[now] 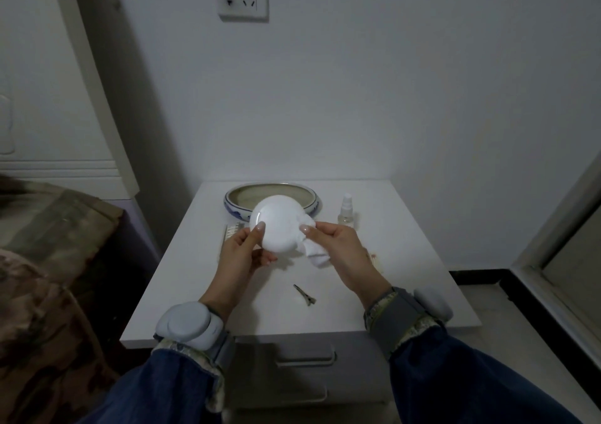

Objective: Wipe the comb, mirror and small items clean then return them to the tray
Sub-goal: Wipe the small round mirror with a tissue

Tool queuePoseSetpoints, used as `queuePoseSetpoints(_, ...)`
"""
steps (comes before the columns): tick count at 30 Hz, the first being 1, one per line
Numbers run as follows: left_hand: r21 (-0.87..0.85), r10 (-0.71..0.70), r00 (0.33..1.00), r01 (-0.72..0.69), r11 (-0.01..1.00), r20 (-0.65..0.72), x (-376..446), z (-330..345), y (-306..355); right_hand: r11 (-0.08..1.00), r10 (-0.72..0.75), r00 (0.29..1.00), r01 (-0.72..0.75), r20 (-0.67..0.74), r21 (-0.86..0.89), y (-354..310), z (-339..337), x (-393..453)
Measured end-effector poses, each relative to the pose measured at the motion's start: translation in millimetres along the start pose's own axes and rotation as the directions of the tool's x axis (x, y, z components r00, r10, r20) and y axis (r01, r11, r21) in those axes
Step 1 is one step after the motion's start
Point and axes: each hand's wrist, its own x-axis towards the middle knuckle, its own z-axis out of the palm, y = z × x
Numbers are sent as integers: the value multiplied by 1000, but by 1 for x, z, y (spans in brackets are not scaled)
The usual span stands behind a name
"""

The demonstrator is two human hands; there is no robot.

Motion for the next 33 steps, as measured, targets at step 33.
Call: queuePoseSetpoints(33,183,6,999,-12,983,33,1,0,-5,997,-74,997,74,-2,-27,-4,-7,1)
